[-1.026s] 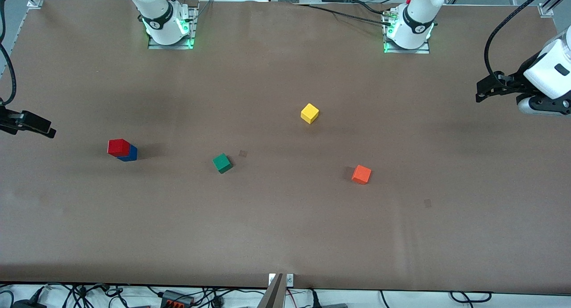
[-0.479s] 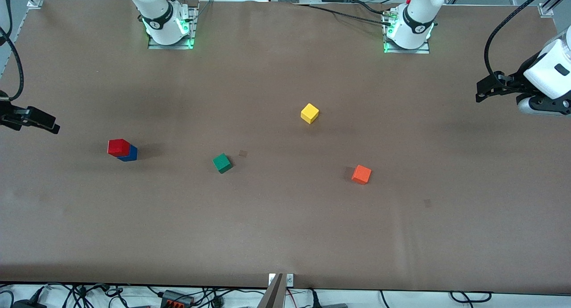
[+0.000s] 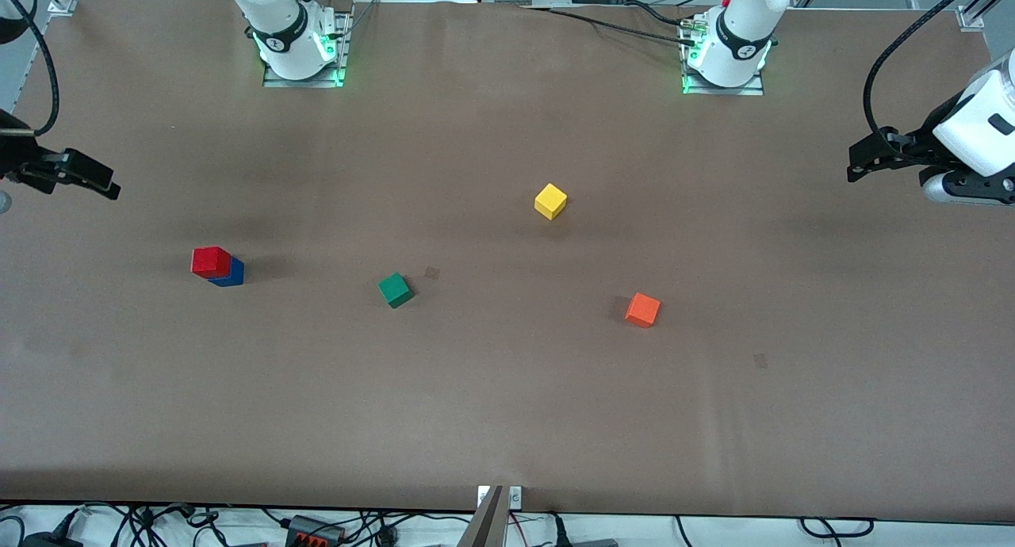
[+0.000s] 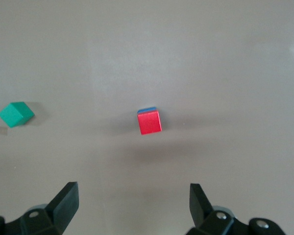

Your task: Pass red block to right arm, stack on blue

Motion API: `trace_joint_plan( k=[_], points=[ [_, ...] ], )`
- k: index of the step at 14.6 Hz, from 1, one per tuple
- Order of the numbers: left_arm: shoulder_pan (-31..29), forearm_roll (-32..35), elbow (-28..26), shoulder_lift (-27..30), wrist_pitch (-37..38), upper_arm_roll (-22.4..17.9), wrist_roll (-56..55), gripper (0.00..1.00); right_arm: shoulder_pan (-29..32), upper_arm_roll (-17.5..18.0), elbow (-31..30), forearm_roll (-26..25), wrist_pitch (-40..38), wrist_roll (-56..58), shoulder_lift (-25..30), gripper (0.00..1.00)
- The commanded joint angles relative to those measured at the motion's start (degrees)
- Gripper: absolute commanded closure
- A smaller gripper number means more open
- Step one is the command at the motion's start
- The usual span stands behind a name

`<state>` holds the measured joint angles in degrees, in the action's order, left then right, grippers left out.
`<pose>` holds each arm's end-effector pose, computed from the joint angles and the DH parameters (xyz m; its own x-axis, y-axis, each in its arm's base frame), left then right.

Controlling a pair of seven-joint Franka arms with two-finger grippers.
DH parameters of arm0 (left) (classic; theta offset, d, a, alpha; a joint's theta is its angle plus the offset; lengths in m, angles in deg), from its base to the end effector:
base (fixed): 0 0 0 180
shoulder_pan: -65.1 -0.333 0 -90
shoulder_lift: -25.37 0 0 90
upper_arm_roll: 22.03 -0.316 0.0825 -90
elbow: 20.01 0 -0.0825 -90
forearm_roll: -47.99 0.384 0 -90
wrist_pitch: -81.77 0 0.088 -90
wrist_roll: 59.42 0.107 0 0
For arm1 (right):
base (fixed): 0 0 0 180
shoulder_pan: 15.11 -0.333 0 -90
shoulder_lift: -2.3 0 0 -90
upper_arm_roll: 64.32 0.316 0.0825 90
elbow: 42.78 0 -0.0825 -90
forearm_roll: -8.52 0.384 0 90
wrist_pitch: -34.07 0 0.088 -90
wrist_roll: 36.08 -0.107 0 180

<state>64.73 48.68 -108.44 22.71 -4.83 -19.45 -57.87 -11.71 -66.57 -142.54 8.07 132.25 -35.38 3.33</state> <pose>0.5616 -0.0197 0.6065 0.9948 -0.0649 -0.0785 -0.0657 -0.9978 -0.0078 0.5531 -0.0556 0.5658 0.9963 -0.0852 -0.0097 -0.0851 -0.9963 0.0069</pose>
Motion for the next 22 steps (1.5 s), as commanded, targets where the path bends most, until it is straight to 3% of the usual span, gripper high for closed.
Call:
trace_joint_plan(
  k=[1, 22],
  points=[
    [-0.3, -0.7, 1.9, -0.8, 1.4, 0.1, 0.5, 0.00, 0.7, 1.1, -3.3, -1.0, -2.2, -0.4, 2.8, 0.00],
    [-1.5, -0.6, 2.1, -1.4, 1.0, -0.3, 0.4, 0.00, -0.3, 1.2, -3.5, -1.2, 3.3, -0.4, 2.9, 0.00]
  ],
)
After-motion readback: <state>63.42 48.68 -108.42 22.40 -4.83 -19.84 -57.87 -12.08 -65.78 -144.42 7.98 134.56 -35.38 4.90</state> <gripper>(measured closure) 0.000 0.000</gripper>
